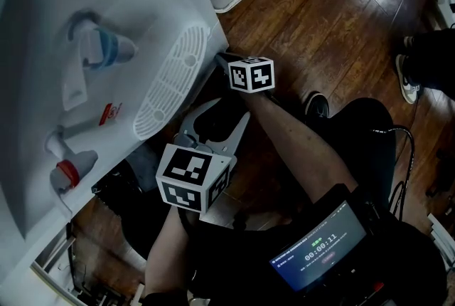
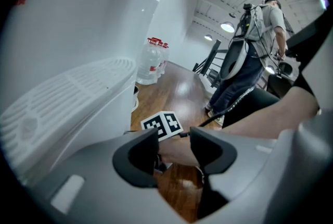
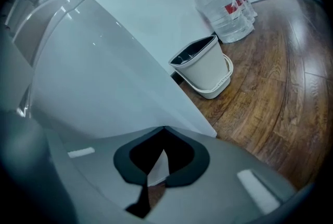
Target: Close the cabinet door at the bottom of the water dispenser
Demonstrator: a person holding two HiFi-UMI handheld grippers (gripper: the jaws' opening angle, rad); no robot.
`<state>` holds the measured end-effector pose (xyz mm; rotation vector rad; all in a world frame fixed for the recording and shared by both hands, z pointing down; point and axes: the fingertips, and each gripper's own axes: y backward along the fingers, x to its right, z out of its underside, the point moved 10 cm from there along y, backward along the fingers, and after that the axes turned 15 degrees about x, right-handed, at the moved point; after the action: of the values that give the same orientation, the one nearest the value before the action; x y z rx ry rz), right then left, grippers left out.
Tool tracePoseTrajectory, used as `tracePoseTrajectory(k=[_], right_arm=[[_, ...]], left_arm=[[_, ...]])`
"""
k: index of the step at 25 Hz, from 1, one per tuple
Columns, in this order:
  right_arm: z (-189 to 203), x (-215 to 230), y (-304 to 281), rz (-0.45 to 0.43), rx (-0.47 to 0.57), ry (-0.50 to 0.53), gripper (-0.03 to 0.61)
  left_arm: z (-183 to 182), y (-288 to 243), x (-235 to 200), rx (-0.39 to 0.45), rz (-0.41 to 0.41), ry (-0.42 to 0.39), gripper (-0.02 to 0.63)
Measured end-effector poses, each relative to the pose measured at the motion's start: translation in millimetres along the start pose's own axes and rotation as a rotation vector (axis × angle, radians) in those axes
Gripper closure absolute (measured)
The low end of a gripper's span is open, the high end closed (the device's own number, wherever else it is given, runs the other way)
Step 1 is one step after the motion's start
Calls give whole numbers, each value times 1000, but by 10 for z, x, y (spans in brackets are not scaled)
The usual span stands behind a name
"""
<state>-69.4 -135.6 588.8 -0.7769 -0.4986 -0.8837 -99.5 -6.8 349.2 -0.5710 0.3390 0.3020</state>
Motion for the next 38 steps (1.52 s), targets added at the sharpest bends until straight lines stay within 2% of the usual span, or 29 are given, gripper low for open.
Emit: tracePoseTrajectory(k=[3, 9, 17, 22, 32, 38], right_arm=[[-9, -5, 4, 5, 1, -2, 578], [-13, 7, -16, -13, -37, 56, 577], [-188, 58, 137, 24, -24, 136, 577], [-504, -50, 309, 19, 52, 146, 577], [-1124, -571, 787, -41, 293, 200, 577], [-1414, -903, 1236, -81, 323, 337, 577]], left_arm=[[-4, 12, -8, 2, -4, 2, 405], [-49, 29, 2, 17, -3, -8, 405], [-196, 71, 61, 61, 2, -36, 405], [-268, 102, 141, 85, 25, -53, 405], [-325, 337, 449, 132, 94, -104, 405], [-442, 498, 557, 180, 130, -151, 405]])
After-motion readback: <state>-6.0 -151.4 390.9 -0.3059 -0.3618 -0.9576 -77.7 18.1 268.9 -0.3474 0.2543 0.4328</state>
